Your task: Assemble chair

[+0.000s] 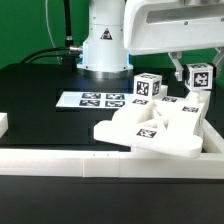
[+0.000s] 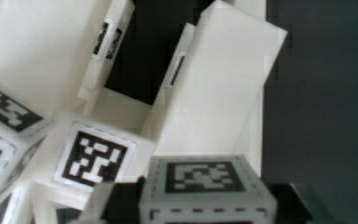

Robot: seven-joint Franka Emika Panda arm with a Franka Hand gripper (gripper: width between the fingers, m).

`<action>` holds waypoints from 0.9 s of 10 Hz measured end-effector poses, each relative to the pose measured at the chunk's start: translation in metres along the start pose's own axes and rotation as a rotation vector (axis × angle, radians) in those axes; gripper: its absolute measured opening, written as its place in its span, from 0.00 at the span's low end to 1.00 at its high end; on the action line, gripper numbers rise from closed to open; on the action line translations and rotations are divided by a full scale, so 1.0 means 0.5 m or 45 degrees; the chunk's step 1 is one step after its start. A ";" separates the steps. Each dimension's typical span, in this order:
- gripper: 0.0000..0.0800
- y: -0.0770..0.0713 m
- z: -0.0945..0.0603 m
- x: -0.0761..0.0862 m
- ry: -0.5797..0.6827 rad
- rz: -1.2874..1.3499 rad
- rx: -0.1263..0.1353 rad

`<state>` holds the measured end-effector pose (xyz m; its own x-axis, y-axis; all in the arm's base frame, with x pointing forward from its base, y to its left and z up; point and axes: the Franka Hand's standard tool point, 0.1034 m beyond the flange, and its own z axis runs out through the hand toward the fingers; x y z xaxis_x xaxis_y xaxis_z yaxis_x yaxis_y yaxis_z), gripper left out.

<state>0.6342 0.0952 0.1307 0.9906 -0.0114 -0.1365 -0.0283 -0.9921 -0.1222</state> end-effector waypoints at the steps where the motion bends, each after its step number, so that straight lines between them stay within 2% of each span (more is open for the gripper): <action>1: 0.35 0.004 0.005 0.008 -0.006 -0.018 -0.001; 4: 0.35 0.009 0.005 0.030 -0.001 -0.023 -0.001; 9: 0.35 0.015 0.003 0.033 0.037 0.046 -0.001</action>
Offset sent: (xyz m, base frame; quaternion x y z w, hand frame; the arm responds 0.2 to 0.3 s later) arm 0.0169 -0.0026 -0.0023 0.0102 -0.0193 -0.0464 0.9987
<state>0.6502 0.0880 0.1260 0.9924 -0.0510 -0.1123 -0.0641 -0.9911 -0.1169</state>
